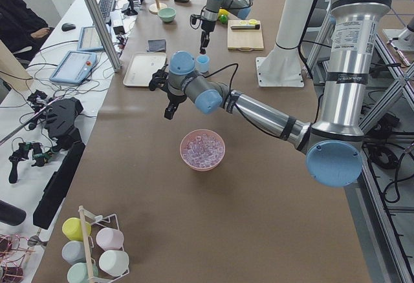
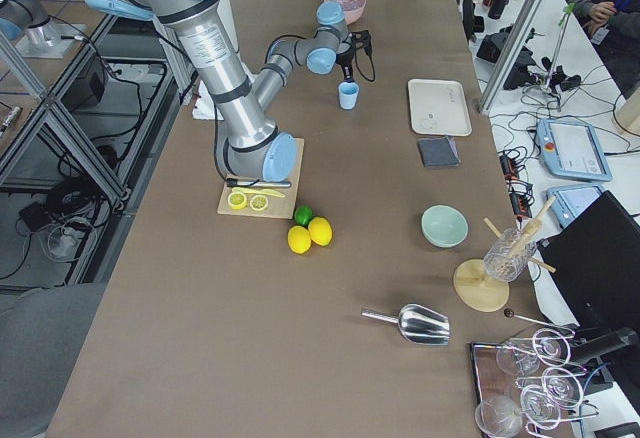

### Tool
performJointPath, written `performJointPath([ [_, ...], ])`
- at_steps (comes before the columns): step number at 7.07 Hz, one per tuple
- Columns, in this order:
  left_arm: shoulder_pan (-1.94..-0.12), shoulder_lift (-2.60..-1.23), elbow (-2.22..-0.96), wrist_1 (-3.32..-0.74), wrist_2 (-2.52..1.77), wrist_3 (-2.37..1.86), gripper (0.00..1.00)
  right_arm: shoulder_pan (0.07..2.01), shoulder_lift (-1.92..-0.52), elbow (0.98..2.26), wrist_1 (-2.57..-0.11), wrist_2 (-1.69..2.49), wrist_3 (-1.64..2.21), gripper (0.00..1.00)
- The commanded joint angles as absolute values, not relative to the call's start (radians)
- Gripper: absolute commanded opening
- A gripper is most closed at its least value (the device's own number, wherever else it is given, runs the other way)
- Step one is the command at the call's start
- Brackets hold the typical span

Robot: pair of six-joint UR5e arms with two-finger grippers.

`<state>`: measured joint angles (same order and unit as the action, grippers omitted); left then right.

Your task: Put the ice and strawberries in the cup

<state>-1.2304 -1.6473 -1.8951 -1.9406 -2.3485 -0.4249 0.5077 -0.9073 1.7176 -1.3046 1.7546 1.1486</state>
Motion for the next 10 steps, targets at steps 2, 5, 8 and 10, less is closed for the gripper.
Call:
performJointPath([
  [2,-1.233,-1.666,-1.878,-1.94,-2.349,-0.425,0.97,0.505,-0.904,1.695,-1.301,1.747,1.157,0.04],
  [5,-1.235,-1.674,-1.865,-1.94,-2.349,-0.419,0.97,0.535,-0.907,1.706,-1.31,1.749,1.16,1.0],
  [8,-1.235,-1.667,-1.864,-1.94,-2.347,-0.416,0.97,0.723,-0.936,1.712,-1.482,1.848,0.974,1.0],
  [10,-1.291,-1.67,-1.835,-1.927,-2.347,-0.414,0.97,0.959,-1.125,1.743,-1.559,2.015,0.62,1.0],
])
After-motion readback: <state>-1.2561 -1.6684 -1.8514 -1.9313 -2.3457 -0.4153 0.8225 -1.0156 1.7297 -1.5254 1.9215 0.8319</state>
